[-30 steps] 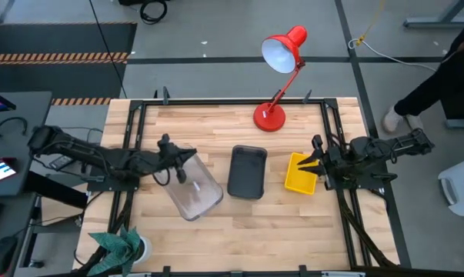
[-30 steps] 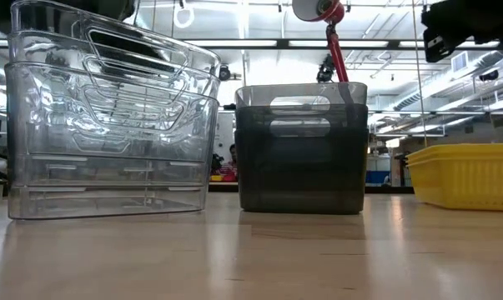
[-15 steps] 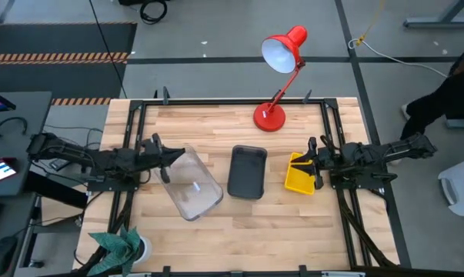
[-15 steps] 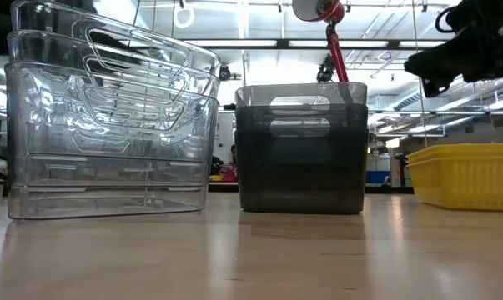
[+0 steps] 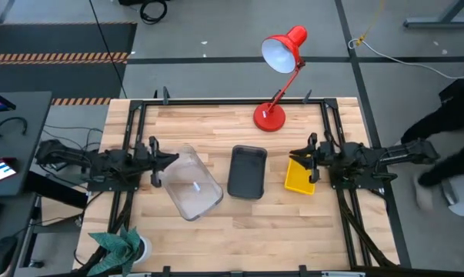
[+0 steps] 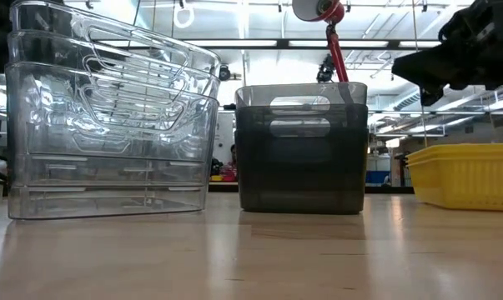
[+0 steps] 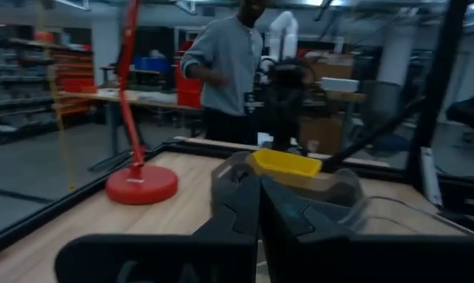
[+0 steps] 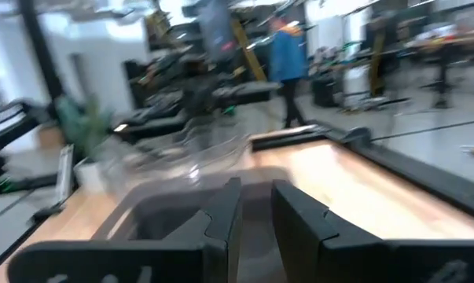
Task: Stack baskets by color
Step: Return to Home Position
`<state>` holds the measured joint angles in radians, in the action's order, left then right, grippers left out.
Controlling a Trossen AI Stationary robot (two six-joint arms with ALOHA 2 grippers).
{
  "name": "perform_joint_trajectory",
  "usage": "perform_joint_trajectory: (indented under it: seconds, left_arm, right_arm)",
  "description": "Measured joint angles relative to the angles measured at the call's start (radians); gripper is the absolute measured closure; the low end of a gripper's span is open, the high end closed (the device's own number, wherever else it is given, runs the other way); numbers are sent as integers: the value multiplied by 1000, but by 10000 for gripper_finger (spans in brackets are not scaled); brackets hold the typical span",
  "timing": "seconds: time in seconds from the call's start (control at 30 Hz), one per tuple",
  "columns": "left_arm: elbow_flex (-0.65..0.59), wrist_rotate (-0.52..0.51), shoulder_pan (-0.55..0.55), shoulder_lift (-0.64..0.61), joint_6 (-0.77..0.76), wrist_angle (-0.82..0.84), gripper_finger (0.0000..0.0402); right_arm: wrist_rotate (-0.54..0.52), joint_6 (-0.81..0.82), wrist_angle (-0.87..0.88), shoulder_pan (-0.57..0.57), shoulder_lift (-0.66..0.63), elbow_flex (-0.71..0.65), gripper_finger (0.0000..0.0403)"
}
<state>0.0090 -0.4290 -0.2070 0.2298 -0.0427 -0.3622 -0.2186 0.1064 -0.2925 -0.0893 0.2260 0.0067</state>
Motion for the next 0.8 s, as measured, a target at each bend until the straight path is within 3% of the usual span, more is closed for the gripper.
perform_joint_trajectory:
  seconds: [0.2,0.33,0.57,0.8]
  left_arm:
    - [0,92,0,-89,2,31,393]
    - [0,94,0,-117,-3,14,393]
    - [-1,94,0,-119,-173,24,393]
    - [-1,94,0,-119,-181,24,393]
  right_arm:
    - [-87,6,-45,8,1,0,325]
    - [-84,4,-48,8,1,0,325]
    - [-84,4,-49,8,1,0,325]
    - [-84,4,-49,8,1,0,325]
